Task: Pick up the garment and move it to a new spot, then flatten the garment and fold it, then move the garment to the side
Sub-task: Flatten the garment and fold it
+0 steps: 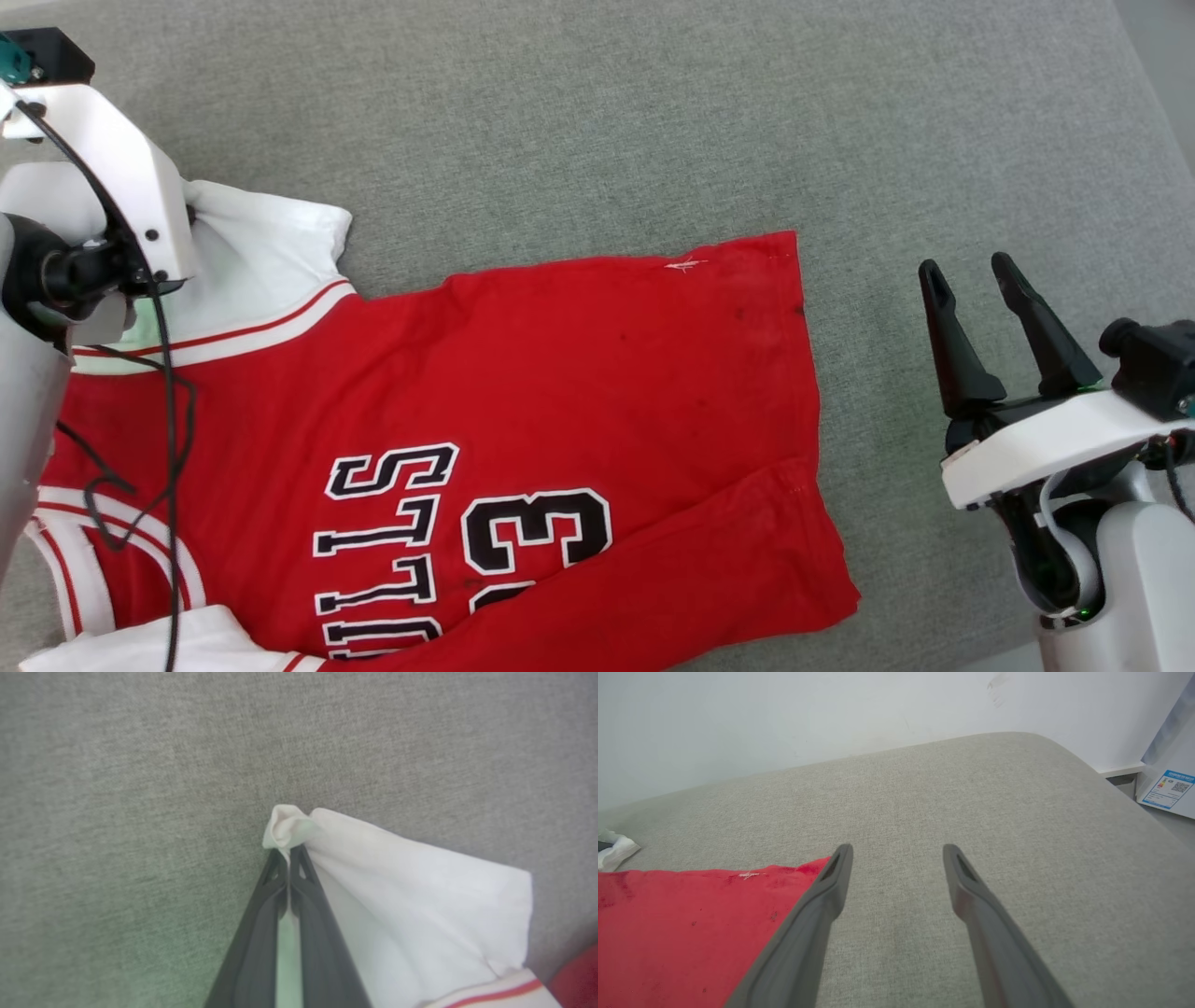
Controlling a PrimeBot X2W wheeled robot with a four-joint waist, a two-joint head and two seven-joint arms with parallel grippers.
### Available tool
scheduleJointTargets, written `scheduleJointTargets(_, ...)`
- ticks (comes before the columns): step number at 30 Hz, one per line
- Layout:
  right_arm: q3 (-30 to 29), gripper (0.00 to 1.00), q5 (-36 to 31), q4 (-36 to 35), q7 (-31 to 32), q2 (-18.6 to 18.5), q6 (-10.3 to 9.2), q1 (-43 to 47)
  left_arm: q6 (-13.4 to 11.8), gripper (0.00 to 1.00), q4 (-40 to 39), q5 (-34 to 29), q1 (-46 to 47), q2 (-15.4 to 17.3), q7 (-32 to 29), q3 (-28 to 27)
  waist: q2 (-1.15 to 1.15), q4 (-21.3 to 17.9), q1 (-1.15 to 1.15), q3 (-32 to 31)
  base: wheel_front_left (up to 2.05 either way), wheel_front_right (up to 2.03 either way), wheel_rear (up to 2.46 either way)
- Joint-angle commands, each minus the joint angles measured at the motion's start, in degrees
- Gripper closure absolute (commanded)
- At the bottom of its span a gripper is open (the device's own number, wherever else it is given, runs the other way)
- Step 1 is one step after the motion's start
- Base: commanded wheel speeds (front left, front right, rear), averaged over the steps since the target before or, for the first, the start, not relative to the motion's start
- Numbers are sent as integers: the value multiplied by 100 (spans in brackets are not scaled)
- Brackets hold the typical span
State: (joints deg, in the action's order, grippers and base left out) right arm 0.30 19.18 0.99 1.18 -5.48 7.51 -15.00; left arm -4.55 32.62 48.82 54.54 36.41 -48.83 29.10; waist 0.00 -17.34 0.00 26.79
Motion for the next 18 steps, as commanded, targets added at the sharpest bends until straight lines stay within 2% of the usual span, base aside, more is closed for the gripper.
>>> scheduleJointTargets(1,-15,0,78,78,92,-105,-5,-119,15,100,180,8,-315,-182,34,132,0,37,0,-34,0,0,0)
scheduleJointTargets(5,213,0,520,601,1105,-554,-5,-393,127,100,140,-57,-42,-288,387,101,0,241,0,-218,0,0,0)
scheduleJointTargets(6,213,0,520,601,1105,-554,-5,-393,127,100,140,-57,-42,-288,387,101,0,241,0,-218,0,0,0)
scheduleJointTargets(13,671,0,1245,1026,2536,-1164,-5,-897,247,100,-156,-139,222,-467,737,122,0,689,0,-310,0,0,0)
scheduleJointTargets(18,960,0,1479,1229,3054,-1440,-5,-1387,280,100,-496,-245,335,-546,909,192,0,1019,0,-223,0,0,0)
